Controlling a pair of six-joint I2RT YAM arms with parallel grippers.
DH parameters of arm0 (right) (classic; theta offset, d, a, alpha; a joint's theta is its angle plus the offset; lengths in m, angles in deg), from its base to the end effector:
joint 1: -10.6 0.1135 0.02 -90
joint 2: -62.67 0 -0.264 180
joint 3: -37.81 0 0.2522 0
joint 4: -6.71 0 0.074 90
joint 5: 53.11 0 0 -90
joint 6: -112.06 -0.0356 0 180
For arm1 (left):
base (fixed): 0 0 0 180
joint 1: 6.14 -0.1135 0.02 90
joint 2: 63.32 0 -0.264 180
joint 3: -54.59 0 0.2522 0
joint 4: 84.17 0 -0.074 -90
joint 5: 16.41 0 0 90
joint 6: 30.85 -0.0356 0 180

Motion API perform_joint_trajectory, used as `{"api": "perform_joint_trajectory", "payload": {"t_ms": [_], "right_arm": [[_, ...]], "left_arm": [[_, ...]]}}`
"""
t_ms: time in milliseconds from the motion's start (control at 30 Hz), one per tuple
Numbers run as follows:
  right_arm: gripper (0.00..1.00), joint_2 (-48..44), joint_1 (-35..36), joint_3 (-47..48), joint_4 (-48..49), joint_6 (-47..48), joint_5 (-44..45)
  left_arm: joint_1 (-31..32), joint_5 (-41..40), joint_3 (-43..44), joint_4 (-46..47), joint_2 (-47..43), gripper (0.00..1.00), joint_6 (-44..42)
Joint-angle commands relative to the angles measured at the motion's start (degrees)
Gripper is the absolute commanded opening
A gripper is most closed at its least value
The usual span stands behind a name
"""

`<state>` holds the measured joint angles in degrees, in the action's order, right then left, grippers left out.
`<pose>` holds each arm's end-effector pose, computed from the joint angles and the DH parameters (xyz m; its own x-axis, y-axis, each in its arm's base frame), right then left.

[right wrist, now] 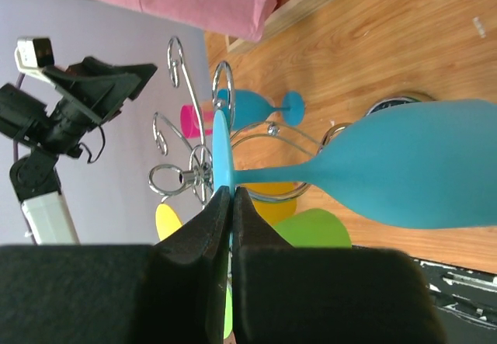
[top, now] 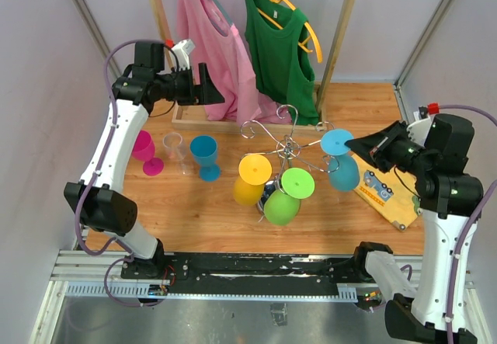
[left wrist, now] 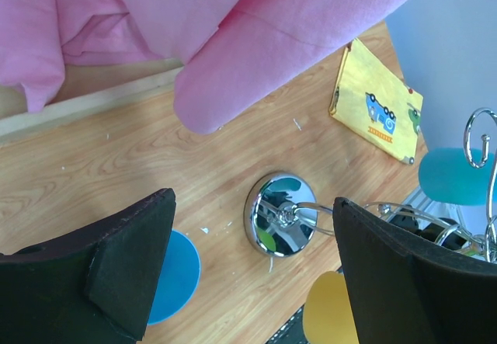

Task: Take the wine glass off the wine glass rack
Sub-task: Pick up the wine glass from the wine rack, then place the wine glass at the center of the board.

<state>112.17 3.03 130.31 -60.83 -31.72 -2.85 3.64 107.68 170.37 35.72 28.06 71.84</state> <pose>0.1271 0.0061 0.4441 -0.6266 0.7091 -0.3233 0.0514 0.4515 0.8908 0.3317 -0.0774 0.4212 -0.6906 -0.0656 -0.7203 0.4484 0.7425 -0.4975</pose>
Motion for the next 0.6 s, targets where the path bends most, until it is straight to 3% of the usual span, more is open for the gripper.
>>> {"api": "perform_joint_trajectory", "payload": {"t_ms": [0,333,567], "right_arm": [[0.01,-0.39,1.42,3.72,-3.08,0.97,9.52],[0.01,7.80,1.44,16.26,-5.75,8.77,21.98],[0.01,15.31,1.42,22.24,8.62,4.59,16.36]], "left_arm": [[-0.20,1.11,2.58,1.22,0.34,0.87,-0.13],[-0.22,0.43,4.75,1.60,-0.96,0.87,0.43],[-0.28,0.27,3.38,2.26,-3.96,0.87,1.16]]}}
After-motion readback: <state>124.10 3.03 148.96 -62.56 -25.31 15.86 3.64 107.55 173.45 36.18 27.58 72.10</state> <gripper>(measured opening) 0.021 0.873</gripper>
